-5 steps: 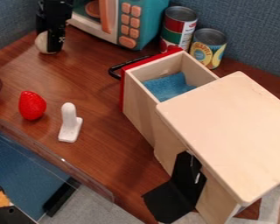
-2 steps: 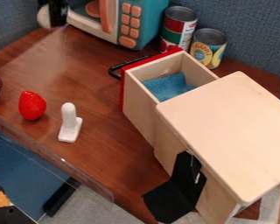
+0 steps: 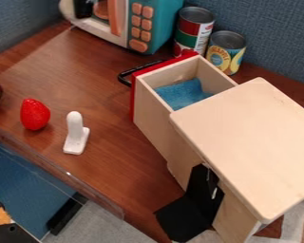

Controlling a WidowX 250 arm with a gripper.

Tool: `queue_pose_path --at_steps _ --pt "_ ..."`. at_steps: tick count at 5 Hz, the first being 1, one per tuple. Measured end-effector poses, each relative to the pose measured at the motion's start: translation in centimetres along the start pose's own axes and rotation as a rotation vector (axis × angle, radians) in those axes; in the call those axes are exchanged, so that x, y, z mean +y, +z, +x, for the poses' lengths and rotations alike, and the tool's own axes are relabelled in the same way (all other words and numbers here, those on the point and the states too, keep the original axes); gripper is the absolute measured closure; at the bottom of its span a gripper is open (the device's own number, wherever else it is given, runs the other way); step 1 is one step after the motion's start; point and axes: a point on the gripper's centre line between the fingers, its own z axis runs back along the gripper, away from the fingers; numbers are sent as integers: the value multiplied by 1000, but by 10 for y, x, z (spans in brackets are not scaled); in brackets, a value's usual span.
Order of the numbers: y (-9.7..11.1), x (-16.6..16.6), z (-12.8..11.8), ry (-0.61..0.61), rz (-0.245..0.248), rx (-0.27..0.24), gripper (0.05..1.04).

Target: Put a white thing on the drawer

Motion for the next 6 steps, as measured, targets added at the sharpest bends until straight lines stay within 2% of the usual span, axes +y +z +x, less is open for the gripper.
queue_pose_path --at_steps 2,4,5,6 --pt "16 -72 30 -138 -42 12 260" --pt "14 -117 52 -218 -66 34 260" --pt "-1 -131 60 -246 -84 76 260" --pt "-2 -143 66 -263 -87 85 260"
